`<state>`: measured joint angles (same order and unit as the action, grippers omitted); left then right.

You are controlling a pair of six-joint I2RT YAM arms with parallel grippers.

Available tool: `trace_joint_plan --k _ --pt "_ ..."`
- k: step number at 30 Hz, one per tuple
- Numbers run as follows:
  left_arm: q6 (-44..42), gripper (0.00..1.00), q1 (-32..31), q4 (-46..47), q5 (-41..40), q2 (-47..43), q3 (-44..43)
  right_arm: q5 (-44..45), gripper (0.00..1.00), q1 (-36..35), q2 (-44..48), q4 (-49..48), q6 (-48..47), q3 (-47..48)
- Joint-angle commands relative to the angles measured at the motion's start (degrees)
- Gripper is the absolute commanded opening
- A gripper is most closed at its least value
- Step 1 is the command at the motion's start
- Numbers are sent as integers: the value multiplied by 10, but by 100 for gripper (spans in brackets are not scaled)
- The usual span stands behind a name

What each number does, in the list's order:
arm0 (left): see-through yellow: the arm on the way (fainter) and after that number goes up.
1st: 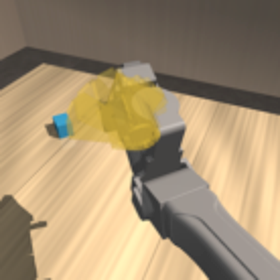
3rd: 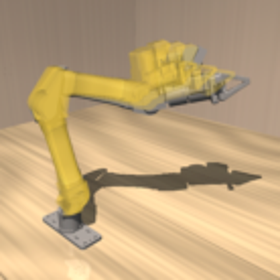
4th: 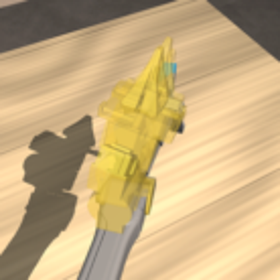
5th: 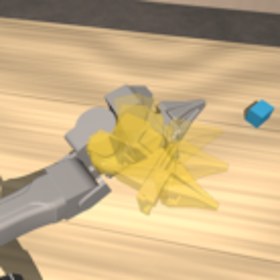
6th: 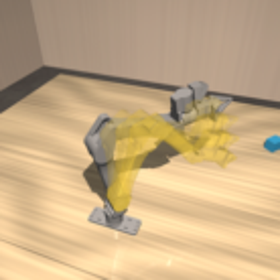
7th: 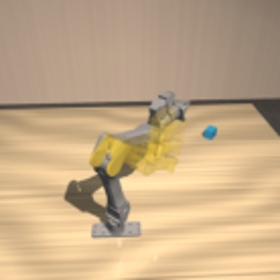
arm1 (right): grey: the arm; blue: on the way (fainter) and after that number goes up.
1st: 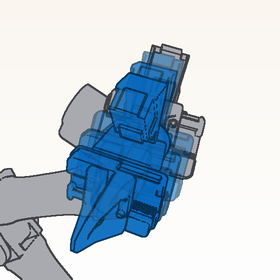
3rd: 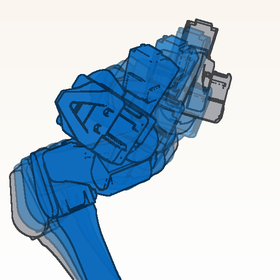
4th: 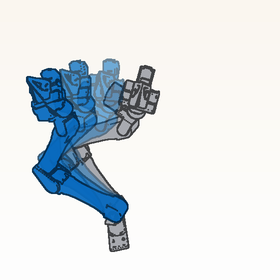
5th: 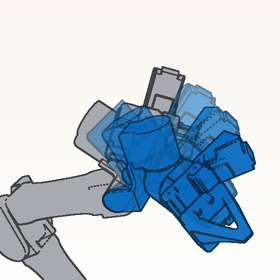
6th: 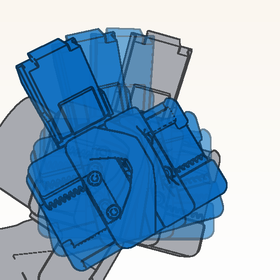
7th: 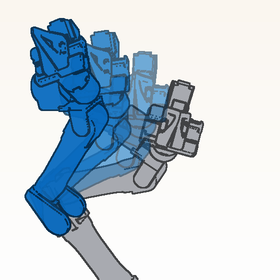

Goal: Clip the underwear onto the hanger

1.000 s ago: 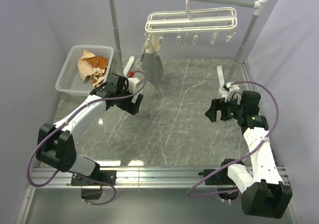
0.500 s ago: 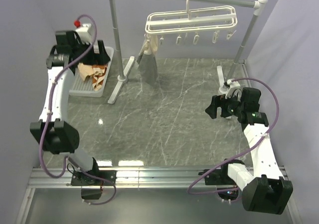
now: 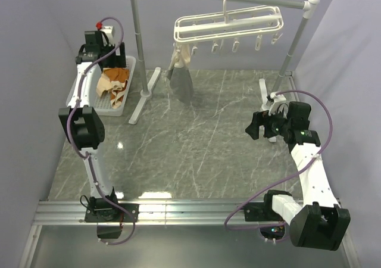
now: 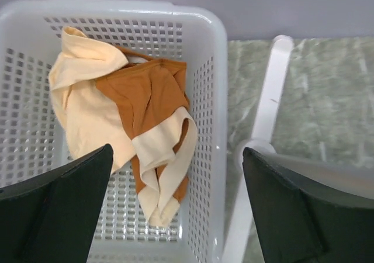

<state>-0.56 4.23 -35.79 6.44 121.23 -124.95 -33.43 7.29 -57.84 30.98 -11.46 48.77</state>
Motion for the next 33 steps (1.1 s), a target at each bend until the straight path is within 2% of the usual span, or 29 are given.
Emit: trace_joint_plan --k 1,5,13,24,28,31,33 --pt "-8 97 10 62 -28 36 -5 1 100 2 0 -1 -15 27" --pt "2 91 19 87 -63 78 -2 5 100 2 5 7 -28 20" --pt "-7 84 20 92 -63 123 15 1 100 2 7 1 -14 12" --pt "37 57 25 97 -57 158 9 10 100 2 5 20 -22 33" --pt "42 55 25 99 -61 161 8 6 100 2 6 12 -9 27" --pt "41 41 25 98 -63 161 3 -1 100 2 3 6 1 27" --pt "42 20 25 100 -63 154 2 -1 100 2 1 5 2 32"
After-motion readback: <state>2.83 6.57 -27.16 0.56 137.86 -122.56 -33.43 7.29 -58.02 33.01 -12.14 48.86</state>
